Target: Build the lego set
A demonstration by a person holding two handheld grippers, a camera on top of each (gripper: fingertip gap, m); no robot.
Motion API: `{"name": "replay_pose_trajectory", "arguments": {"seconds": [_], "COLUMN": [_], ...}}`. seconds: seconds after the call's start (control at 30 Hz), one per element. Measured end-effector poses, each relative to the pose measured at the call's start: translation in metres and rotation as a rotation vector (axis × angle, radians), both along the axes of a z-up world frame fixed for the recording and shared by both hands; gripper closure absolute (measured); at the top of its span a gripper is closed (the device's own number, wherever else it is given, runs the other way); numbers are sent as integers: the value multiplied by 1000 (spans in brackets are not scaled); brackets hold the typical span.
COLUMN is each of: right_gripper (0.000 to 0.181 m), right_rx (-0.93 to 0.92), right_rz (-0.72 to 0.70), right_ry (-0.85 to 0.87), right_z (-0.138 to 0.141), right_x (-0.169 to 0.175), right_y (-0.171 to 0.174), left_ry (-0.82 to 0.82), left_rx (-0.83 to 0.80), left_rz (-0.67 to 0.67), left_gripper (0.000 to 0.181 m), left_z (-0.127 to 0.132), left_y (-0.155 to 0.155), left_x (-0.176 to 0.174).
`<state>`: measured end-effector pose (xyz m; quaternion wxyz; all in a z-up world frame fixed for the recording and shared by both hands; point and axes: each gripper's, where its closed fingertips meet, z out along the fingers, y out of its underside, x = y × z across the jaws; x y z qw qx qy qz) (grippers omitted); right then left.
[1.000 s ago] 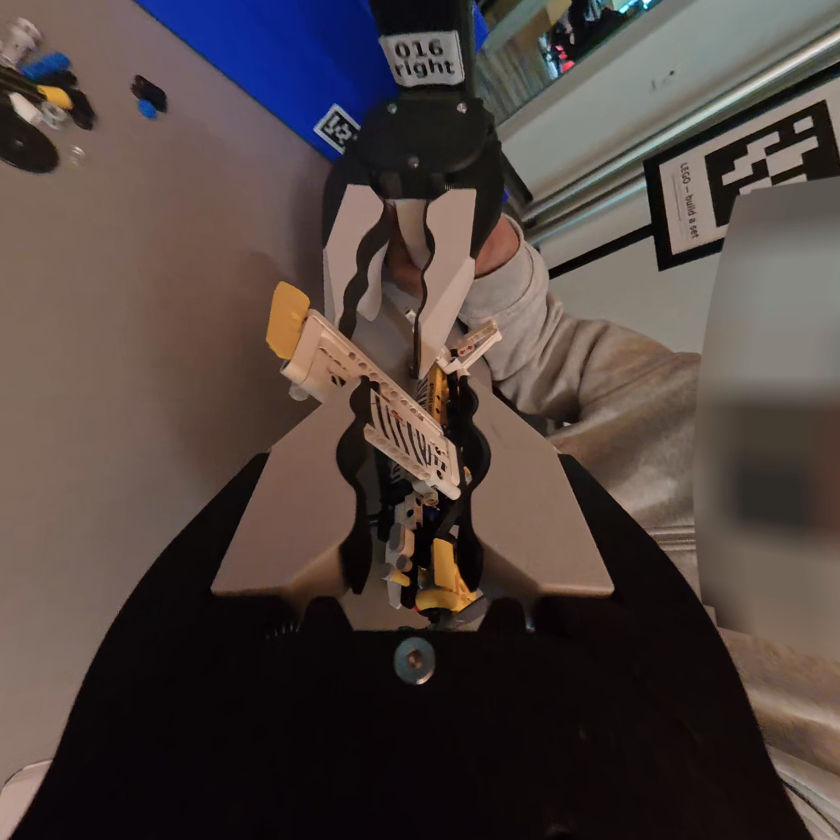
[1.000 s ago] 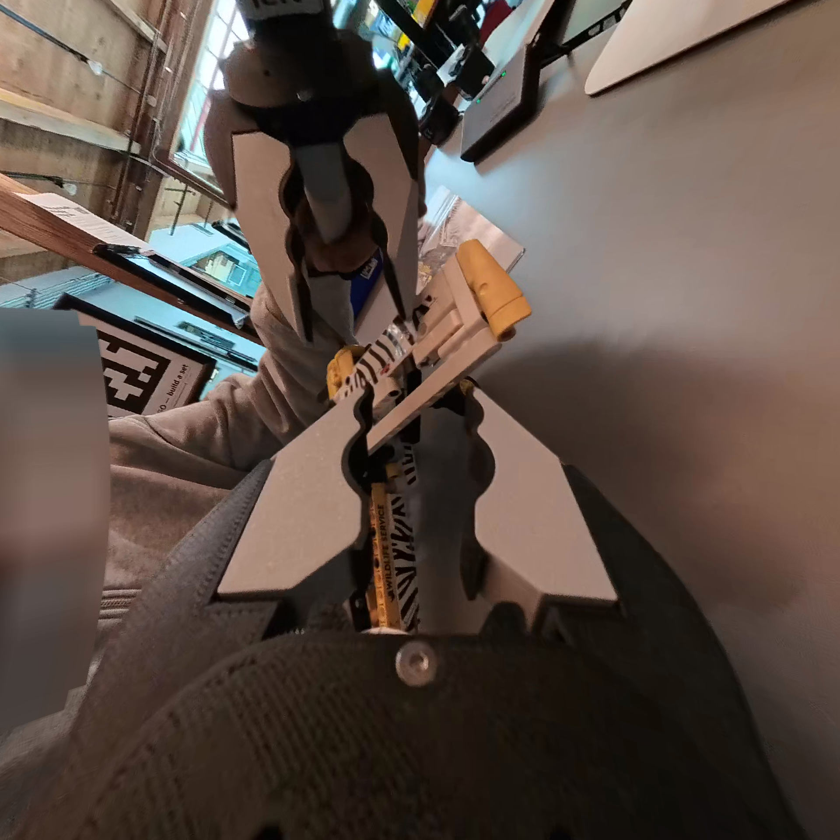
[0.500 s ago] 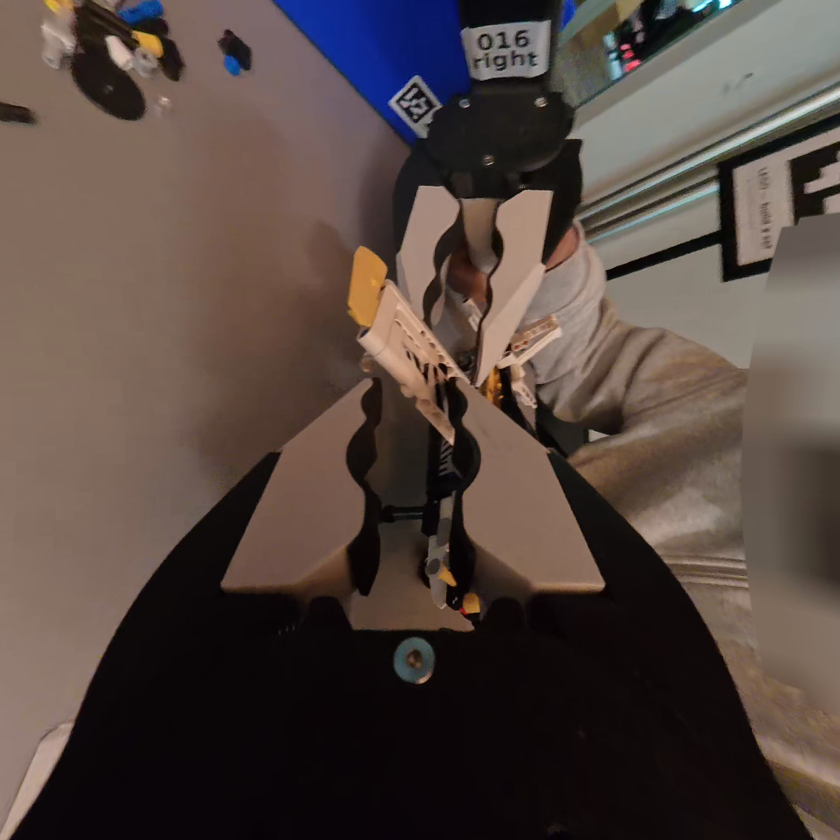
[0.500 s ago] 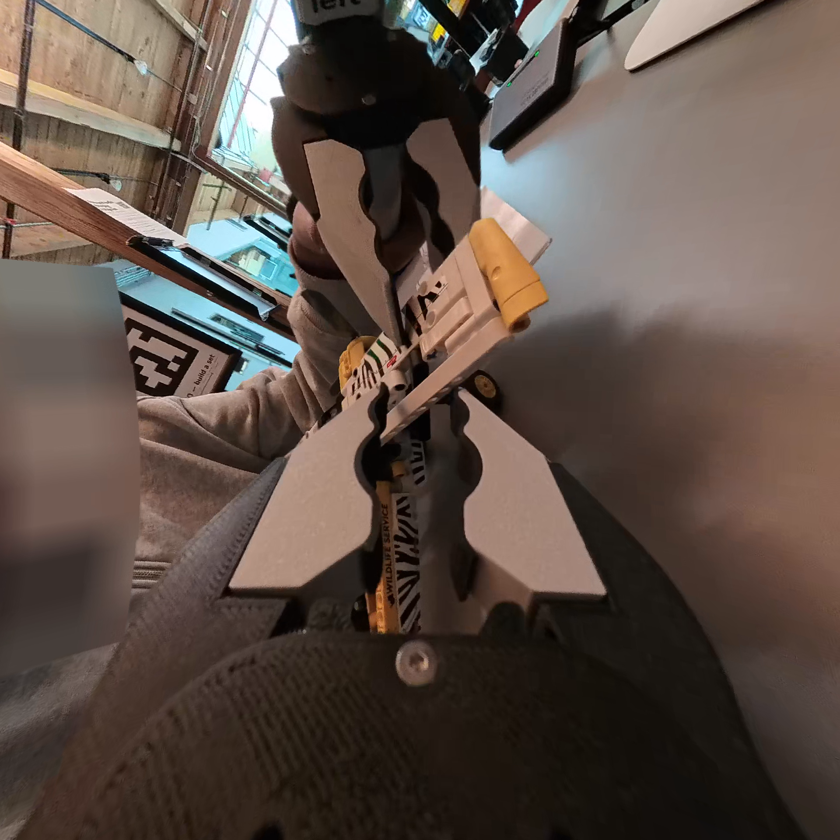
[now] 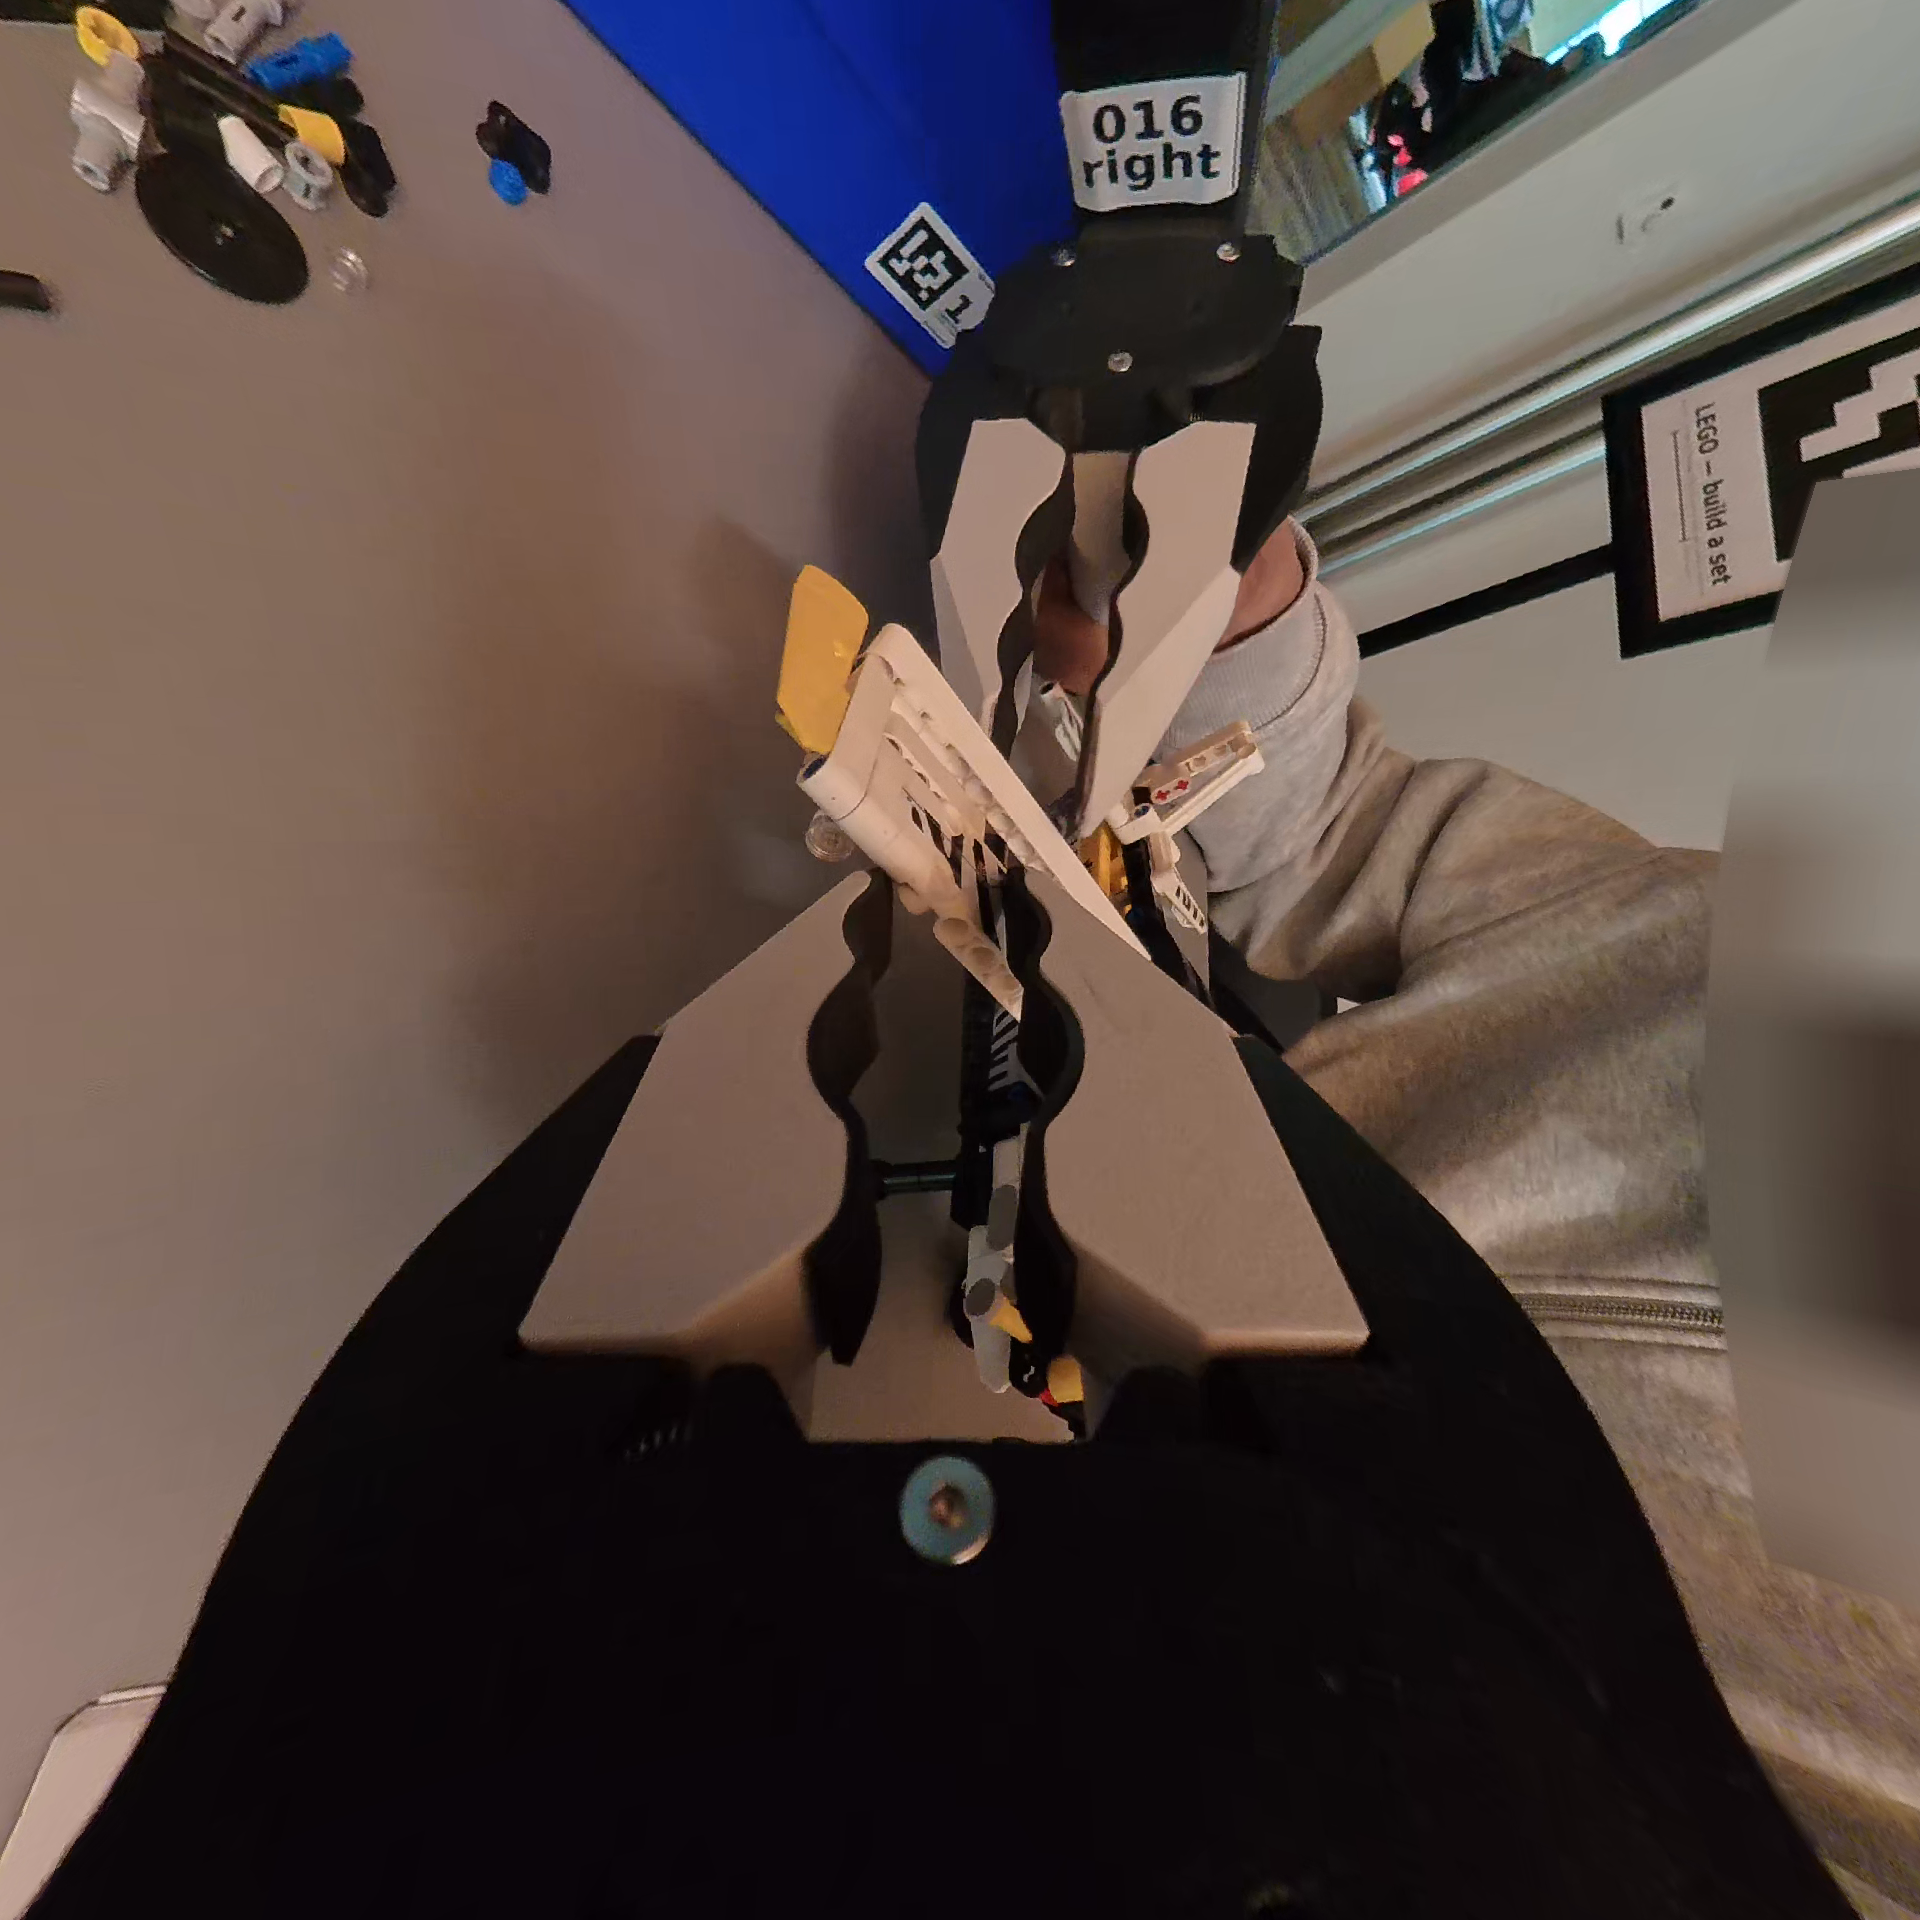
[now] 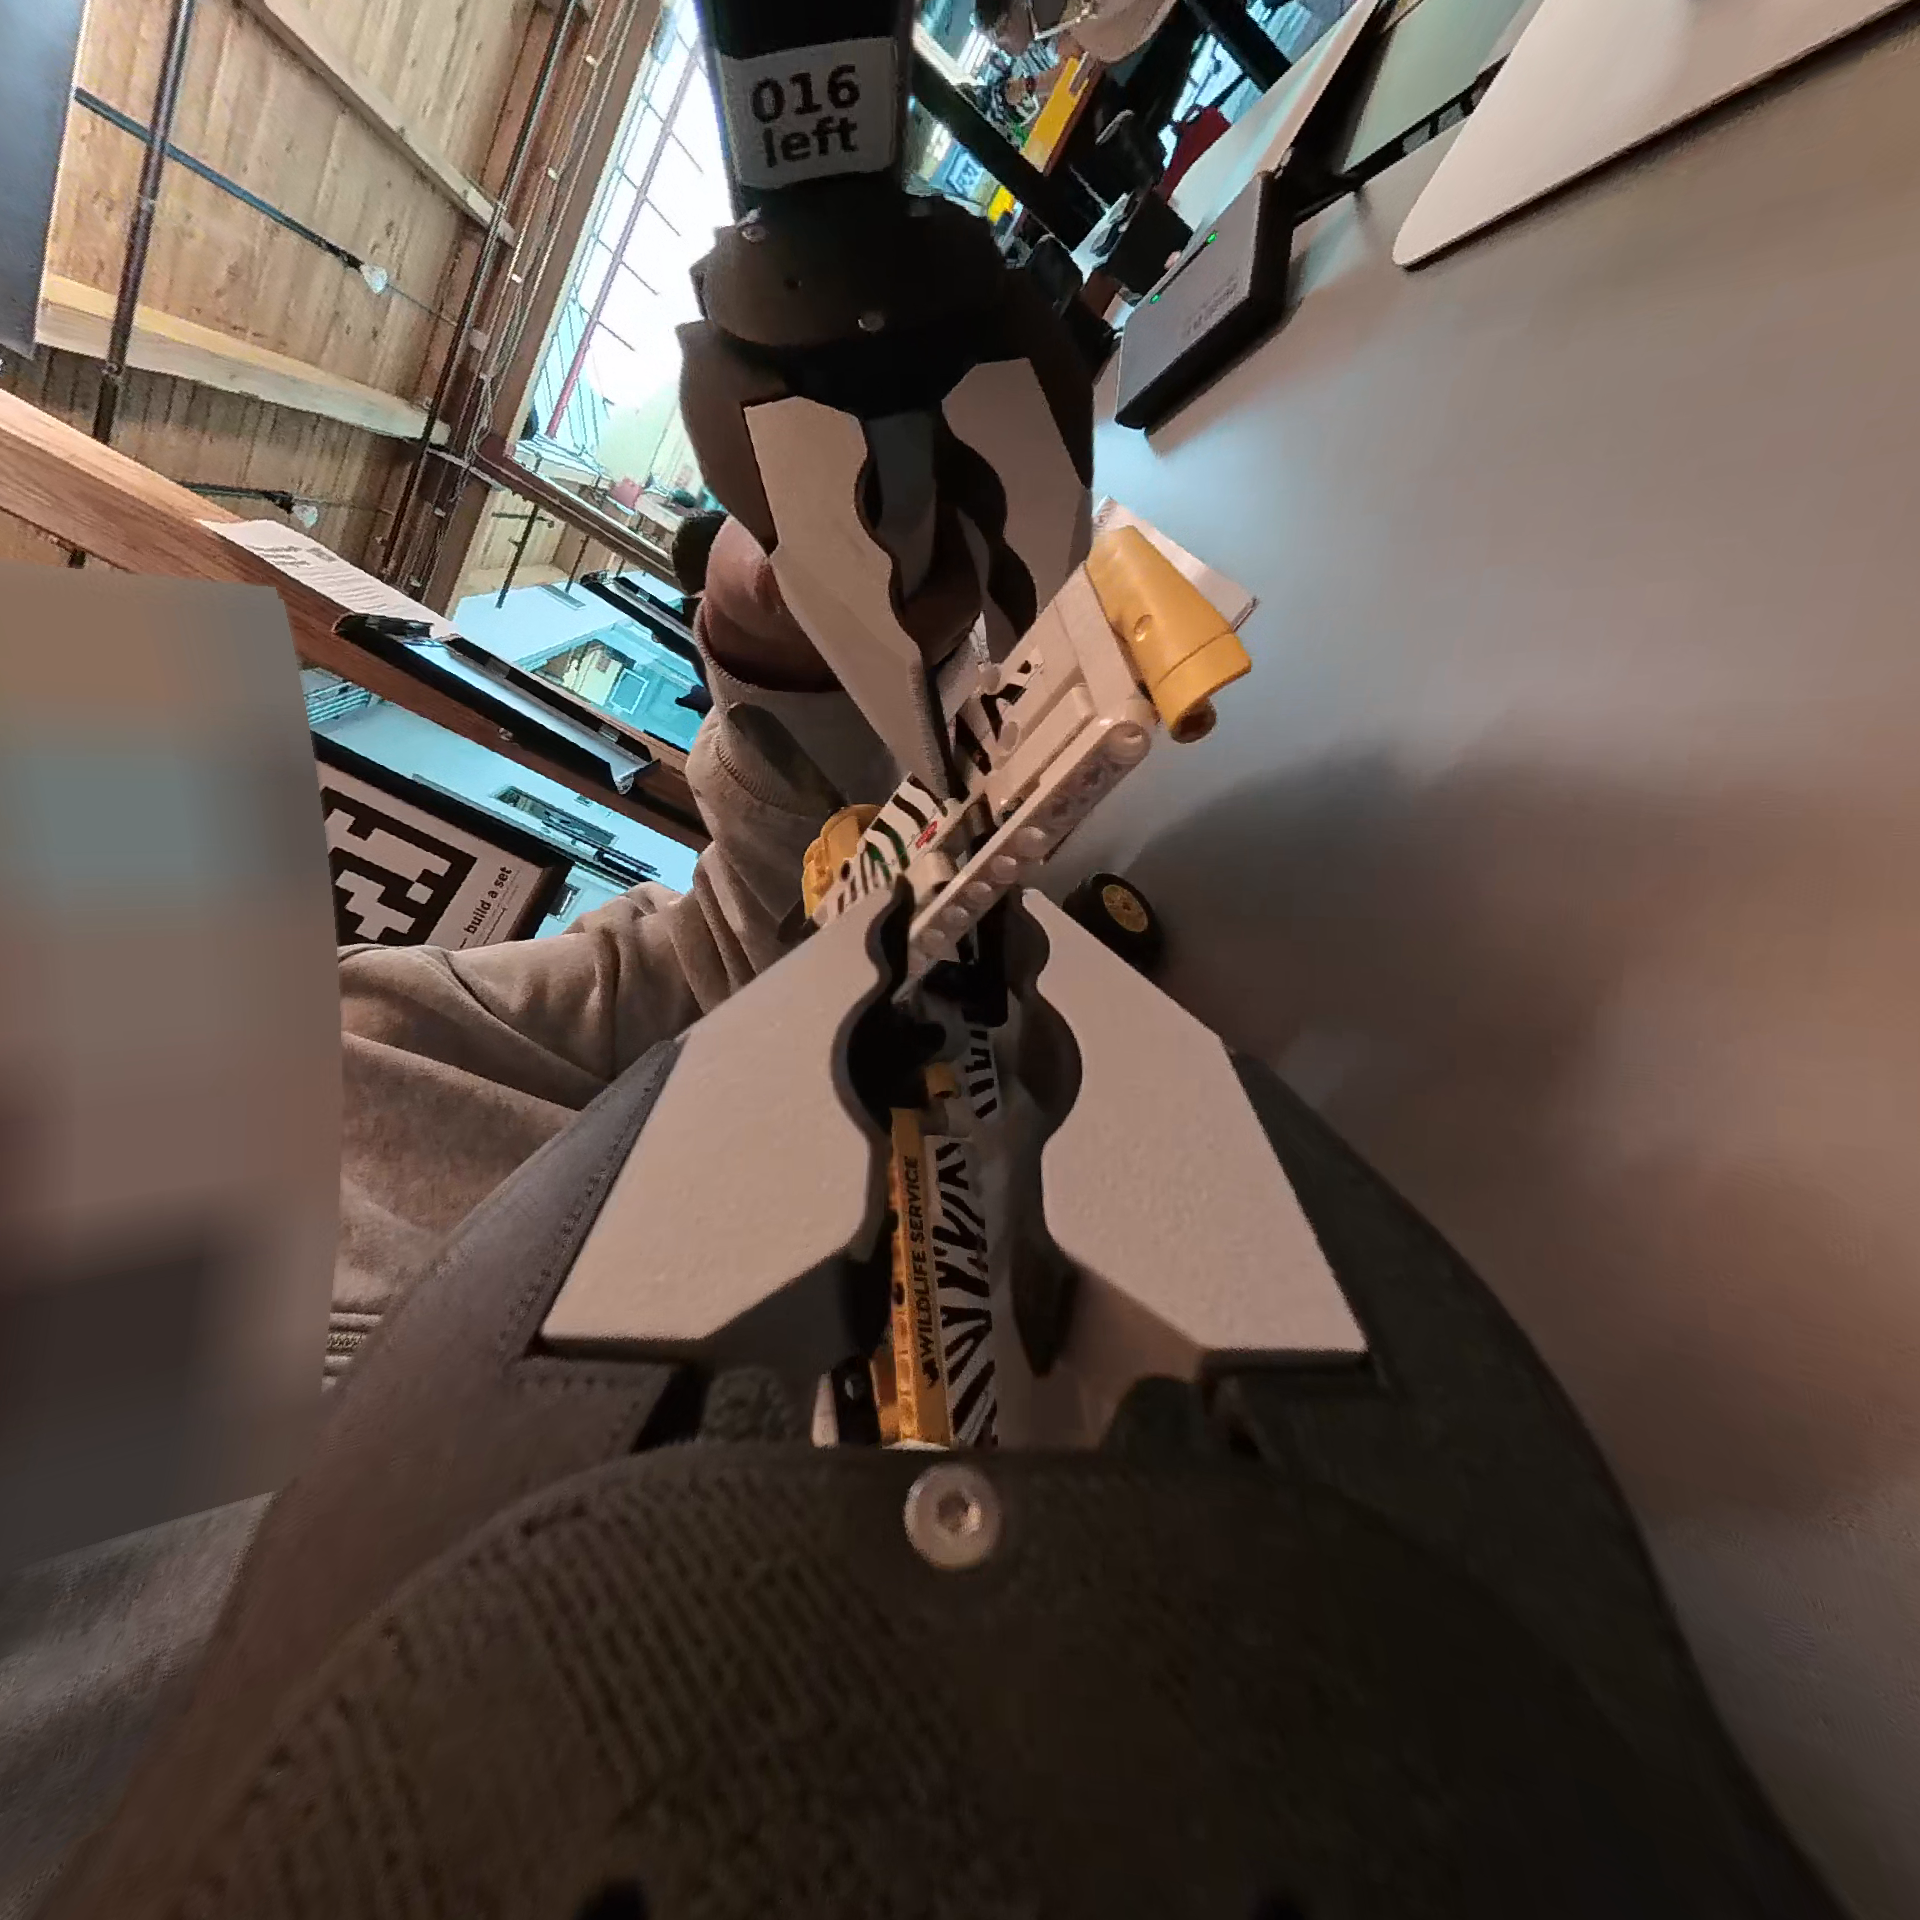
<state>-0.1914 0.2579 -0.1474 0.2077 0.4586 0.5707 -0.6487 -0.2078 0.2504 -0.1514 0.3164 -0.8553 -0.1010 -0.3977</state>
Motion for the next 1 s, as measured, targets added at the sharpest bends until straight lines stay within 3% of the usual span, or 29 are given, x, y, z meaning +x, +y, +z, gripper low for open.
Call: {"name": "replay_pose_trajectory", "arguments": {"seconds": [0.2, 0.23, 0.27, 0.33, 0.4, 0.5, 0.7, 1.0], "right_gripper": [158, 160, 176, 177, 177, 181, 181, 181], "right_rx": [28, 55, 43, 25, 129, 220, 599, 502], "right_rz": [-18, -52, -85, -158, -223, -211, -139, -94], "right_ry": [70, 96, 159, 250, 346, 456, 552, 551], "right_z": [7, 9, 21, 42, 46, 47, 4, 7], "right_x": [0, -2, -2, -2, -4, -3, -7, 0], "right_y": [2, 6, 12, 26, 34, 22, 4, 0], "left_ry": [-6, 5, 12, -22, -34, -59, -132, -180], "left_rx": [8, 1, -7, 12, 21, 34, 71, 115], "left_rz": [-2, 2, 4, 3, 2, -5, -14, -37], "left_gripper": [163, 162, 162, 163, 164, 165, 168, 171], "left_z": [1, -1, -3, -1, 0, 1, 4, 9], "left_y": [-1, -1, -2, -2, -1, 1, 4, 4], "left_x": [-1, -2, -4, -4, -3, -1, 0, 2]}}
